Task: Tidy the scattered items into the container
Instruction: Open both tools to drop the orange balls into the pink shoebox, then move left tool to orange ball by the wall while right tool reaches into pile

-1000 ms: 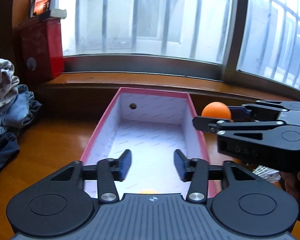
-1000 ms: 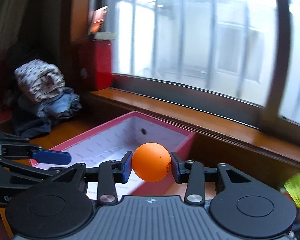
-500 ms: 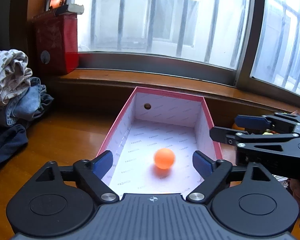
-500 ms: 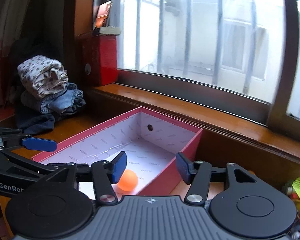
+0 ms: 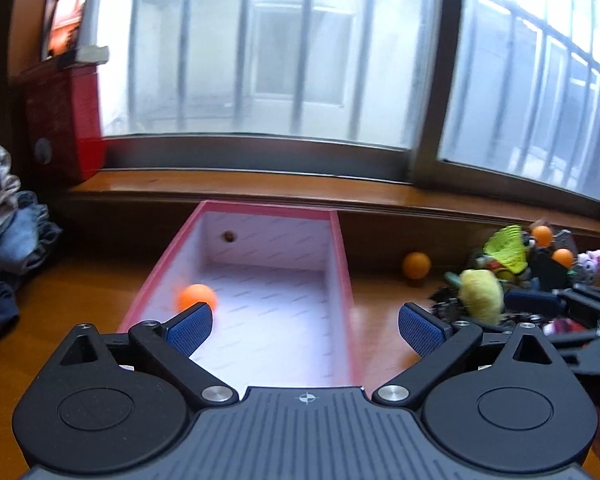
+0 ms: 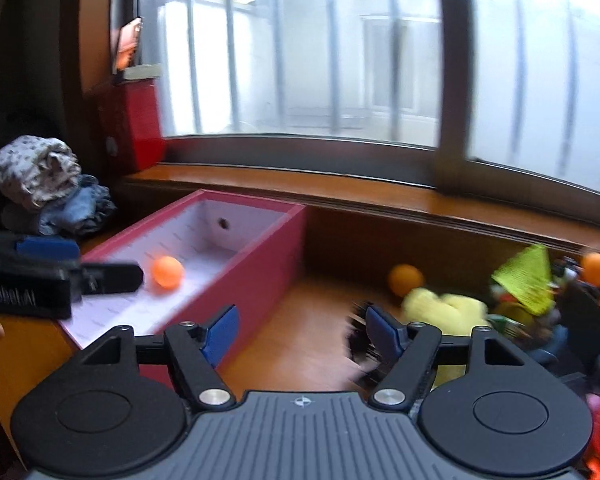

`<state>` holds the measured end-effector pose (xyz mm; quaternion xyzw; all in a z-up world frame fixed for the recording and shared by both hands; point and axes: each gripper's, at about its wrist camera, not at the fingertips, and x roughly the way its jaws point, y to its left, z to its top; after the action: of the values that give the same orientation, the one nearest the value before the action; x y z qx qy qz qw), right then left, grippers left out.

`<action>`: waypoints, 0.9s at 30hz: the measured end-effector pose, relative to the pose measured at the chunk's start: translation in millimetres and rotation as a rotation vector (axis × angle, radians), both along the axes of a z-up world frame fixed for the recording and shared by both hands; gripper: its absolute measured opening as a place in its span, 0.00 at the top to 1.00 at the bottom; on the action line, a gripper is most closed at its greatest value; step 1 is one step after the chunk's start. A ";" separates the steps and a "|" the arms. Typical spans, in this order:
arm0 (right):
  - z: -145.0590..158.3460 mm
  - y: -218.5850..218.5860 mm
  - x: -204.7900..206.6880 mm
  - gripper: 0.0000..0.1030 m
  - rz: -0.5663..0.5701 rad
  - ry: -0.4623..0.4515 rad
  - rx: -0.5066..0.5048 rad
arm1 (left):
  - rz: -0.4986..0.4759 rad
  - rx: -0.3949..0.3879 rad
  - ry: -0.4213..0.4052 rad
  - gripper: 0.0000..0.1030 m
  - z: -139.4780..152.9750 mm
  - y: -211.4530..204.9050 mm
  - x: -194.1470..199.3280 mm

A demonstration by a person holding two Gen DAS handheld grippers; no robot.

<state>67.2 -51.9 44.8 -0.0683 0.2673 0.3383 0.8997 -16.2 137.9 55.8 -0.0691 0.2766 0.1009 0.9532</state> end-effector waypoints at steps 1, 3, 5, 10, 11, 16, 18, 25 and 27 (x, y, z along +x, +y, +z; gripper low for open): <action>-2.1 -8.5 -0.3 0.30 -0.012 0.005 -0.004 | -0.012 0.000 -0.003 0.02 1.0 -6.2 2.4; -5.4 -24.9 0.4 0.30 -0.039 0.013 -0.007 | -0.040 0.005 -0.008 0.01 2.6 -19.7 7.5; -7.6 -40.0 2.0 0.30 -0.065 0.015 -0.008 | -0.066 0.012 -0.010 0.01 3.1 -33.1 13.7; -10.5 -71.7 13.3 0.30 -0.116 0.030 0.005 | -0.108 0.019 0.008 0.01 -1.9 -61.9 28.5; -11.2 -76.3 16.3 0.30 -0.121 0.033 0.007 | -0.111 0.018 0.014 0.01 -3.6 -66.2 31.0; -14.6 -94.8 27.9 0.30 -0.135 0.038 0.010 | -0.119 0.011 0.038 0.01 -10.4 -81.2 45.3; -15.1 -100.4 32.6 0.30 -0.143 0.039 0.009 | -0.114 0.004 0.043 0.01 -11.7 -83.8 53.8; -15.8 -127.9 47.9 0.30 -0.205 0.013 -0.015 | -0.121 -0.025 0.044 0.01 -13.2 -92.1 79.8; -18.1 -139.3 49.5 0.30 -0.237 0.010 -0.024 | -0.130 -0.017 0.052 0.01 -15.5 -96.5 88.2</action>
<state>116.7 -191.1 26.7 -0.0455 0.2818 0.2269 0.9311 72.0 41.4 40.3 -0.0563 0.3061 0.0381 0.9496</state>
